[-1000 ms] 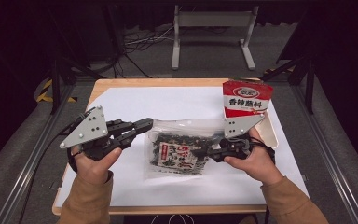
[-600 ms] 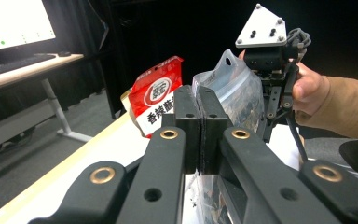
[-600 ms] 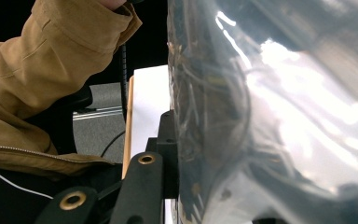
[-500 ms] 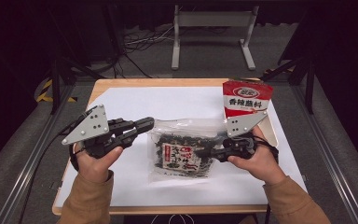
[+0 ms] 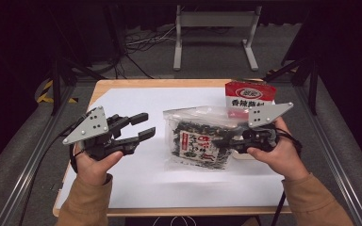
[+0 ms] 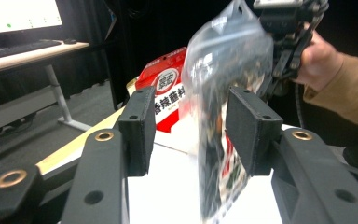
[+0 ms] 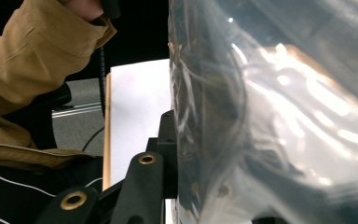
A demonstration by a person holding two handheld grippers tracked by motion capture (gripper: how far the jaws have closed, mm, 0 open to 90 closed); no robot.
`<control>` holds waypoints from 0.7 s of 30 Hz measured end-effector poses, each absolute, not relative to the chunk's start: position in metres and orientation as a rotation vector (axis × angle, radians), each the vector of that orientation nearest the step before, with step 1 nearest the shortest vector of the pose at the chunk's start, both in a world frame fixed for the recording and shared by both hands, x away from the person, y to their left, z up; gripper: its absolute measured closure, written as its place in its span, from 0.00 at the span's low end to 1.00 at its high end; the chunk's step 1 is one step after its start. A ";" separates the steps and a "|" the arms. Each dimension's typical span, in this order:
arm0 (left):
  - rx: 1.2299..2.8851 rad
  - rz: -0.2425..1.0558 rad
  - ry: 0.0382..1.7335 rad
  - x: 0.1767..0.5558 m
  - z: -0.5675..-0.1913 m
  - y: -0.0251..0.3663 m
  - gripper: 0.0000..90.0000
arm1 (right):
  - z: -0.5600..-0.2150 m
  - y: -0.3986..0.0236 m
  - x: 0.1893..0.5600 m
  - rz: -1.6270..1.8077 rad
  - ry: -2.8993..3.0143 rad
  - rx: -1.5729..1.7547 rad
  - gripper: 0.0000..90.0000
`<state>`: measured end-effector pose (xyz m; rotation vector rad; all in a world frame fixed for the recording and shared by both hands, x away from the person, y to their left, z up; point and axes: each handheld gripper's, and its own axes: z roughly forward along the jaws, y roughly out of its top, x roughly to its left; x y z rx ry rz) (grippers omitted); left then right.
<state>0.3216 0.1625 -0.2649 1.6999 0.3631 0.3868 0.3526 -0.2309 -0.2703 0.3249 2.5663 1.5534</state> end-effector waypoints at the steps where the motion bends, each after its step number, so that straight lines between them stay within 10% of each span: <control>1: 1.702 0.391 0.363 0.322 -0.266 0.163 0.58 | -0.267 -0.233 0.353 1.549 2.562 0.331 0.81; 21: 1.777 0.378 0.474 0.333 -0.303 0.170 0.44 | -0.218 -0.276 0.360 1.485 2.494 0.439 0.81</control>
